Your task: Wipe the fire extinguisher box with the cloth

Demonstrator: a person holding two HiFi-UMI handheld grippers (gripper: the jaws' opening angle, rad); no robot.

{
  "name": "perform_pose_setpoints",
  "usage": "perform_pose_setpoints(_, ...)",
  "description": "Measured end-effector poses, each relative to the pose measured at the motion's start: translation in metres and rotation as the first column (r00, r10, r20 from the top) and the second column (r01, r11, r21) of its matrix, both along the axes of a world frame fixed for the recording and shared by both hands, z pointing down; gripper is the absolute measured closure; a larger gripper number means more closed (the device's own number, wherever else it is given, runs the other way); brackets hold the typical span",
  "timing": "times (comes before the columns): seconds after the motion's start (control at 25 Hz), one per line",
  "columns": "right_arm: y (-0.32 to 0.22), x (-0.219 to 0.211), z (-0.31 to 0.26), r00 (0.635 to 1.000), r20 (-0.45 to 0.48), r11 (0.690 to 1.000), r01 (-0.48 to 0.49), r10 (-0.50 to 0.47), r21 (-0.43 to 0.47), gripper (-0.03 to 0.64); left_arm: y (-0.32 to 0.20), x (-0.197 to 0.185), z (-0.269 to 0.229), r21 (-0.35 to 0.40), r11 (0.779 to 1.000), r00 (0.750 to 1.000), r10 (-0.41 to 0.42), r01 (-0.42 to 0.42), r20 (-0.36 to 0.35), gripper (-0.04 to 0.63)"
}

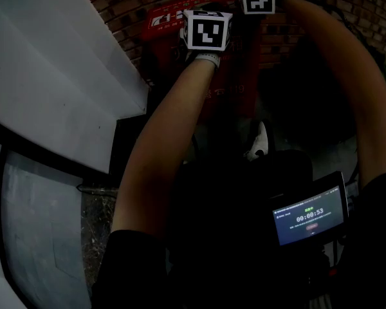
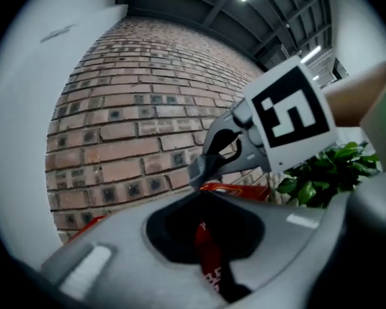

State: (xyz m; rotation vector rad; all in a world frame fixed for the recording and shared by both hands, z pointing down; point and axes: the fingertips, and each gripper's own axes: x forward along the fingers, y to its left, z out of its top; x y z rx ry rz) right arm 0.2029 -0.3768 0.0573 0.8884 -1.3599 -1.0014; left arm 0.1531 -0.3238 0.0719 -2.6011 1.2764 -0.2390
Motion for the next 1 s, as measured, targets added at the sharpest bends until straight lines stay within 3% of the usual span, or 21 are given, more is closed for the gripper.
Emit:
perform_pose_setpoints(0.16, -0.024, 0.012, 0.008, 1.0, 0.021, 1.0, -0.019, 0.019, -0.006, 0.551, -0.005, 0.008, -0.007, 0.039, 0.999, 1.0, -0.013, 0.013, -0.001, 0.594)
perform_pose_setpoints(0.36, -0.056, 0.011, 0.026, 1.0, 0.012, 1.0, -0.017, 0.018, -0.018, 0.551, -0.017, 0.002, -0.005, -0.011, 0.999, 0.997, -0.036, 0.035, -0.073, 0.594)
perform_pose_setpoints(0.68, -0.098, 0.015, 0.031, 0.998, 0.004, 0.998, -0.058, 0.058, -0.005, 0.551, -0.017, 0.009, -0.007, 0.01, 1.0, 0.997, 0.014, -0.013, -0.077, 0.594)
perform_pose_setpoints(1.0, -0.096, 0.017, 0.043, 0.999, -0.007, 0.996, -0.054, 0.054, -0.073, 0.552, -0.016, 0.009, -0.006, 0.027, 1.0, 0.998, 0.013, -0.011, -0.065, 0.594)
